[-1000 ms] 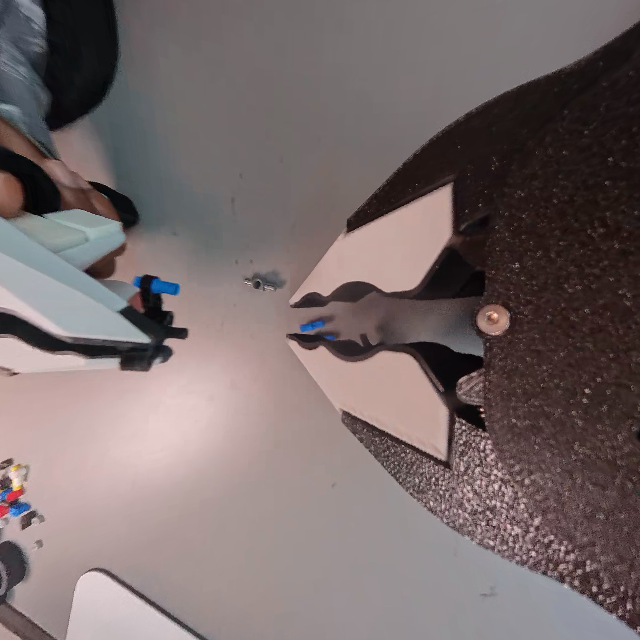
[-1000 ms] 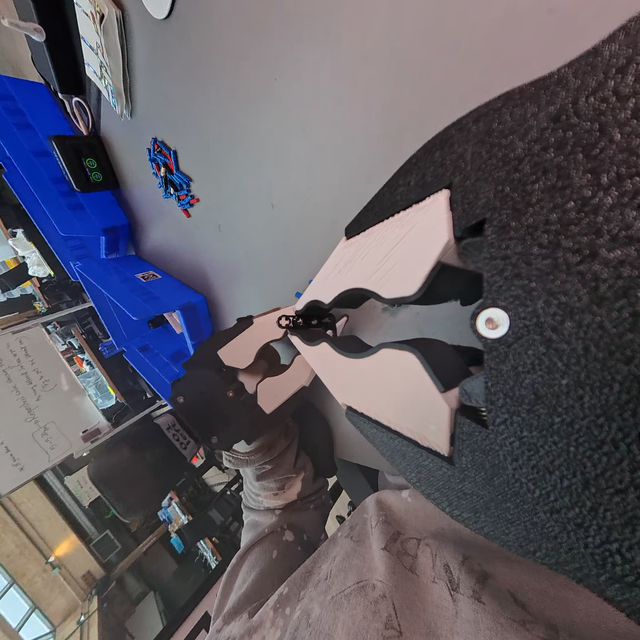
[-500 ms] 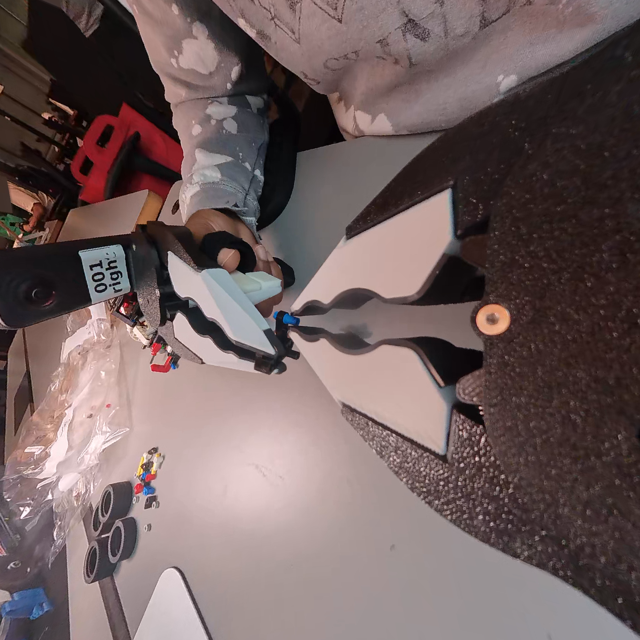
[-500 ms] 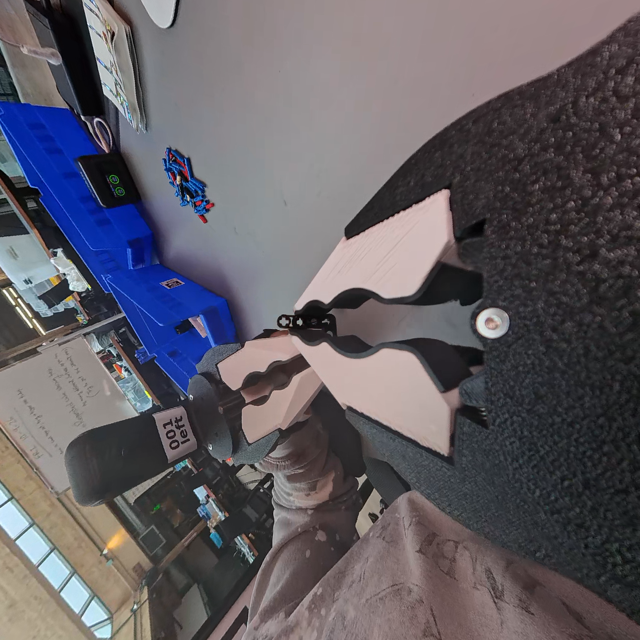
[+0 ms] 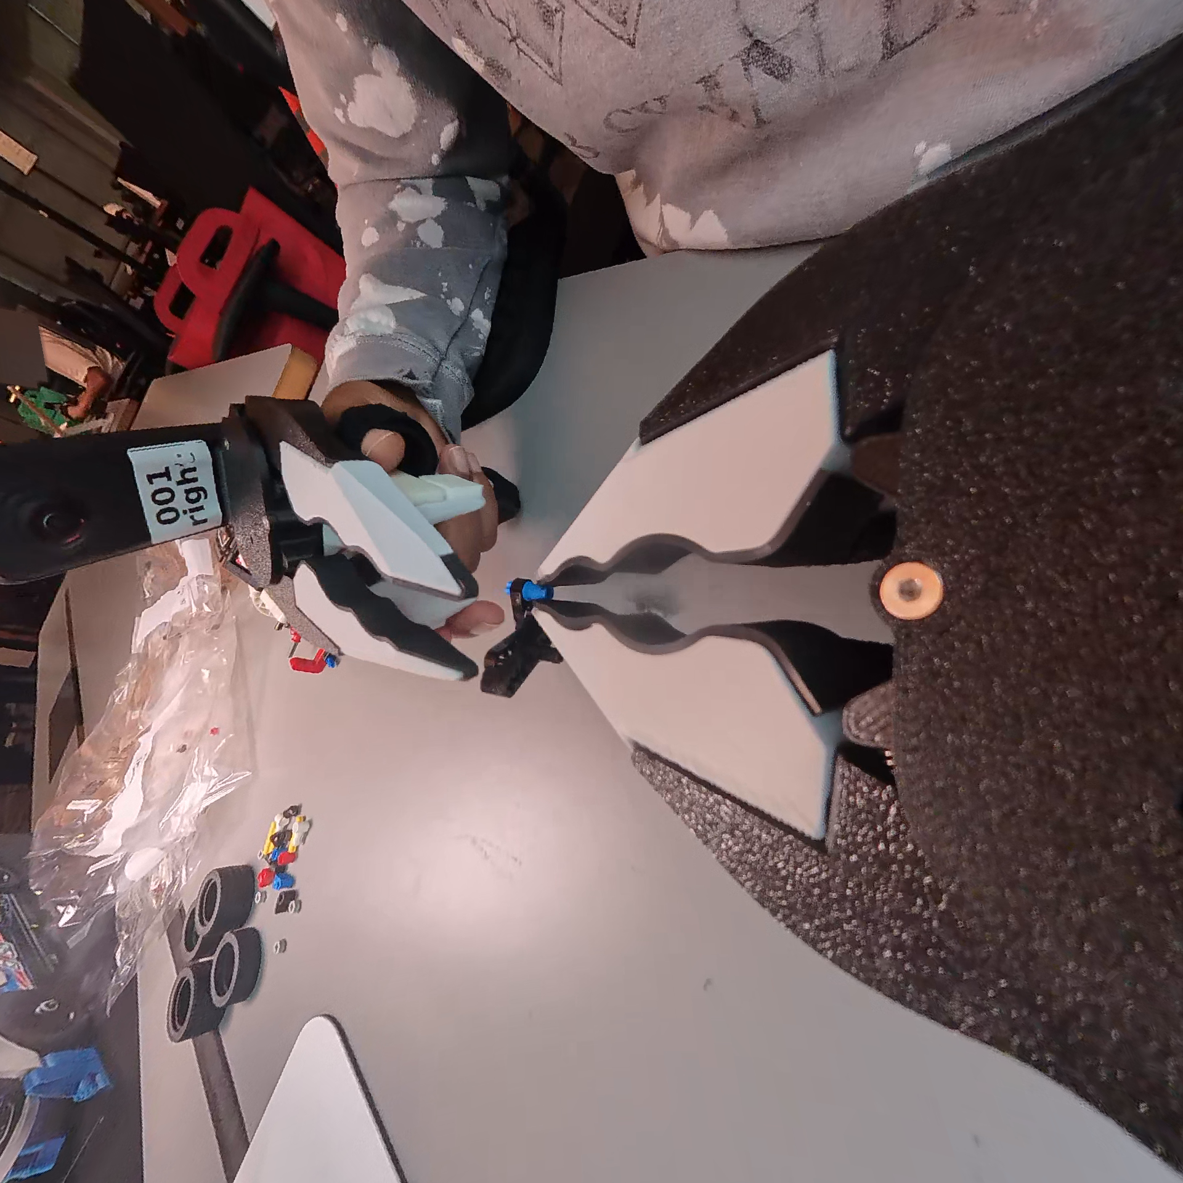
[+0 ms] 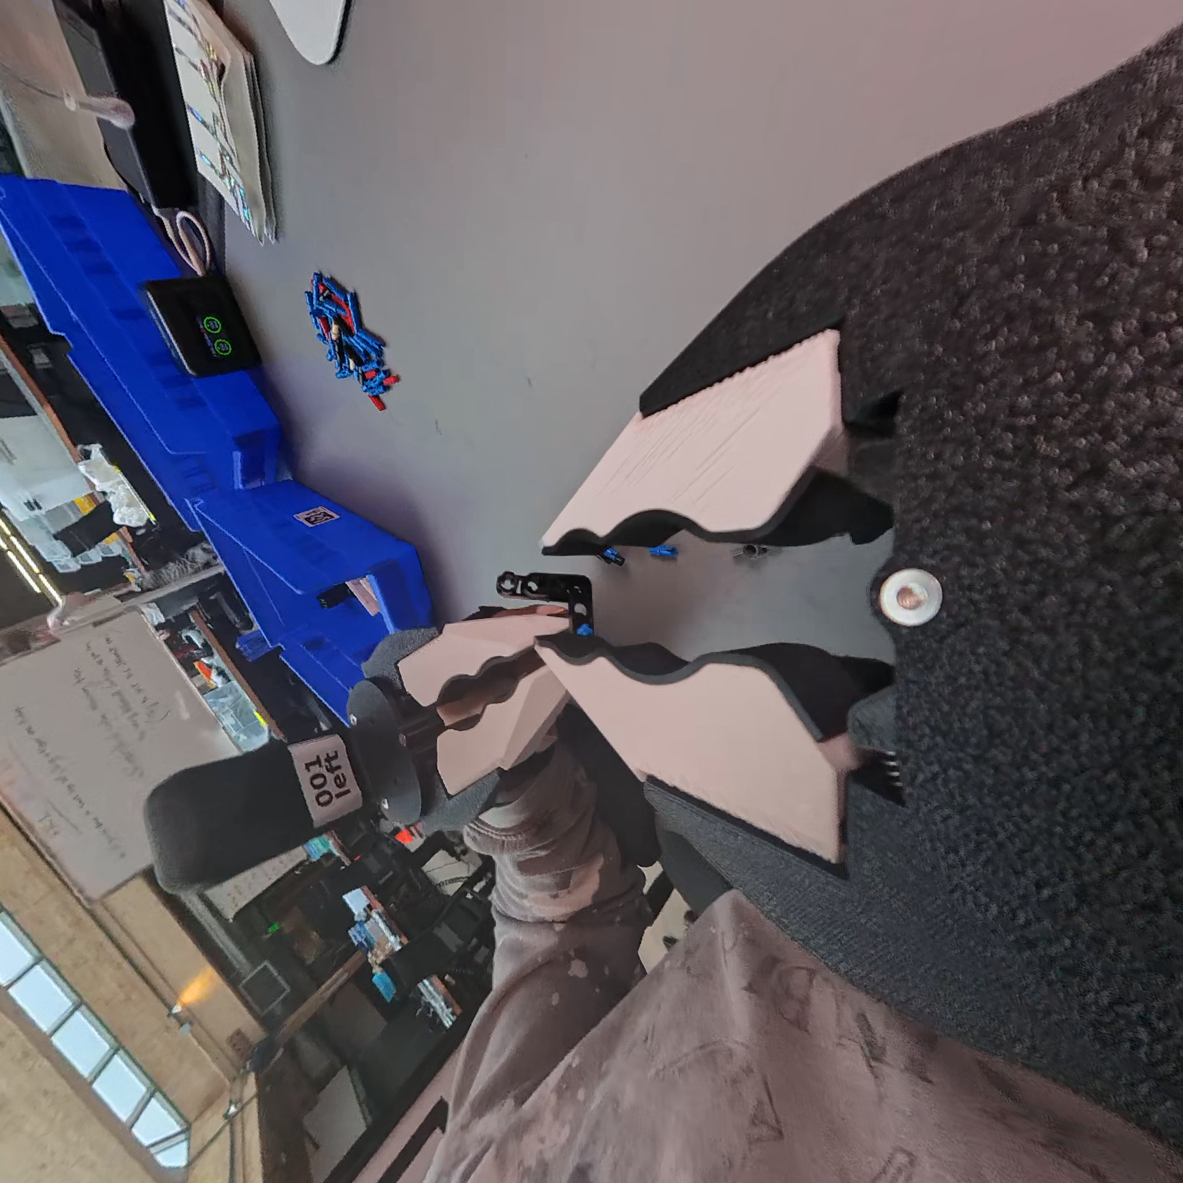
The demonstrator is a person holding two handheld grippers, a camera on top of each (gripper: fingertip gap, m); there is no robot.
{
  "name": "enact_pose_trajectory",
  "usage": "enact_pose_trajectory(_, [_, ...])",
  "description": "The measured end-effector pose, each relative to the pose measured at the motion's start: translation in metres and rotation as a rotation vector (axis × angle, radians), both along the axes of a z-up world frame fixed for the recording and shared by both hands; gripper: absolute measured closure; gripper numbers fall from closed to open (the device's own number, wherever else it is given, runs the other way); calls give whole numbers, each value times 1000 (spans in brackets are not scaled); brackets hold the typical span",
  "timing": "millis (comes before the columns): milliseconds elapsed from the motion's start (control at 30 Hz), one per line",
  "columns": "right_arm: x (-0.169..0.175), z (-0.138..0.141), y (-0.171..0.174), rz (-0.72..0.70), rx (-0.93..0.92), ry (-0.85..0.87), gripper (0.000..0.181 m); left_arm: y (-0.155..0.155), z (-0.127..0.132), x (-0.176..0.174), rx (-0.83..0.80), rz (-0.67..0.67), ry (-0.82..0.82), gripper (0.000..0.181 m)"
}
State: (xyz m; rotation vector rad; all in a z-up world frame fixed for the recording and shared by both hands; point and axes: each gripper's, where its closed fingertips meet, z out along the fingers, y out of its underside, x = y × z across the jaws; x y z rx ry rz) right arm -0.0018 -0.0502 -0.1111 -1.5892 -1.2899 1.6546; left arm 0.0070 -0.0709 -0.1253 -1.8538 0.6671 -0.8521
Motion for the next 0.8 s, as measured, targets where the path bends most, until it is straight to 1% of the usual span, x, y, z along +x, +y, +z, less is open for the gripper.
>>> enact_pose_trajectory(67, [4, 2, -9, 65, 60, 6, 161, 1, 1, -2, 1, 4, -4, 179])
enact_pose_trajectory(100, [6, 3, -15, 89, 152, 28, 161, 0, 2, -1, -8, -5, -19, 179])
enact_pose_trajectory(133, [7, 1, -19, 98, 306, 39, 161, -2, 4, 0, -24, -19, -45, 179])
enact_pose_trajectory(200, [9, -2, -19, 68, 677, 66, 161, -7, 5, 2, -62, -59, -85, 179])
enact_pose_trajectory(233, [10, -2, -22, 63, 808, 85, 161, -10, 4, 3, -84, -81, -97, 179])
enact_pose_trajectory(300, [11, -6, -32, 104, 936, 90, 162, -17, 3, 7, -134, -131, -134, 179])
enact_pose_trajectory(367, [12, -11, -43, 146, 1000, 97, 166, -23, 2, 11, -184, -174, -168, 179])
enact_pose_trajectory(467, [13, -15, -47, 168, 1066, 88, 171, -28, -2, 14, -231, -209, -170, 179])
enact_pose_trajectory(633, [15, -18, -60, 231, 1028, 91, 174, -42, -3, 18, -319, -304, -222, 179])
enact_pose_trajectory(800, [16, -11, -60, 226, 991, 103, 174, -43, 3, 19, -312, -323, -251, 179])
